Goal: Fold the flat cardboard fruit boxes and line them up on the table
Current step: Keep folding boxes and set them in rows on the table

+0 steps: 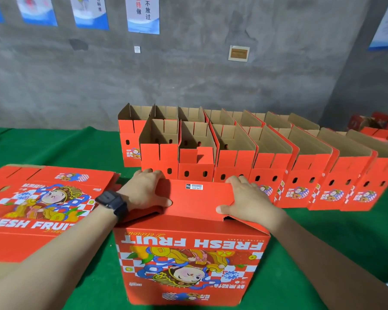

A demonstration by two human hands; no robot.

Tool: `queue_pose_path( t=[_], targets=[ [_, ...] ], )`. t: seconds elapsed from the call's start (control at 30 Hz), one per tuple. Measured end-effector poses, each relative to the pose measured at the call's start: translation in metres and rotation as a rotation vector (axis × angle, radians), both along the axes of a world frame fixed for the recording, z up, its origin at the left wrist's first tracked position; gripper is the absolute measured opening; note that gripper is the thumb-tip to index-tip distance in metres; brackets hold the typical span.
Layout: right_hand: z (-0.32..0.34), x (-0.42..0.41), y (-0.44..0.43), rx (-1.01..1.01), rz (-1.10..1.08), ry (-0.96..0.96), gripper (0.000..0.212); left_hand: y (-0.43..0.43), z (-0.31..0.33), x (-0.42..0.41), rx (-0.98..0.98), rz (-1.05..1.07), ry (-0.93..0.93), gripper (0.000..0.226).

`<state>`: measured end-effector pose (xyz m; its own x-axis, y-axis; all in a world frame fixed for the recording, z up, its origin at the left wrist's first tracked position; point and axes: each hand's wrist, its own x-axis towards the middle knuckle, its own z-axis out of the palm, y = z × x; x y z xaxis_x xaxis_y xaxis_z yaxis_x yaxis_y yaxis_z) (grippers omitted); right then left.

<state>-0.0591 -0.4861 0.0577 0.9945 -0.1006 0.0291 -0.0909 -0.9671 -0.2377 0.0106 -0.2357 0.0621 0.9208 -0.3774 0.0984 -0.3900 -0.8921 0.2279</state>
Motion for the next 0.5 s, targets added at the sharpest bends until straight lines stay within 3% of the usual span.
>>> queue_pose_path(
  t=[0.1,0.27,0.37,0.43,0.5],
  targets=[
    [0.0,0.001,-0.003,0.004,0.022,0.008,0.074,0.001,0.003,-0.001,-0.012,-0.019,0.006,0.071],
    [-0.001,-0.003,-0.013,0.201,0.072,0.023,0.068,0.006,0.009,0.0,-0.178,-0.019,0.137,0.057],
    [-0.004,0.001,-0.013,0.249,0.059,-0.009,0.054,0.005,0.006,0.0,-0.168,-0.005,0.117,0.057],
    [-0.004,0.002,-0.014,0.396,0.038,-0.049,0.042,0.007,0.004,0.002,-0.212,-0.004,0.109,0.053],
    [-0.007,0.004,-0.019,0.589,-0.028,-0.102,0.037,0.011,0.002,0.006,-0.386,0.051,0.127,0.049]
  ],
)
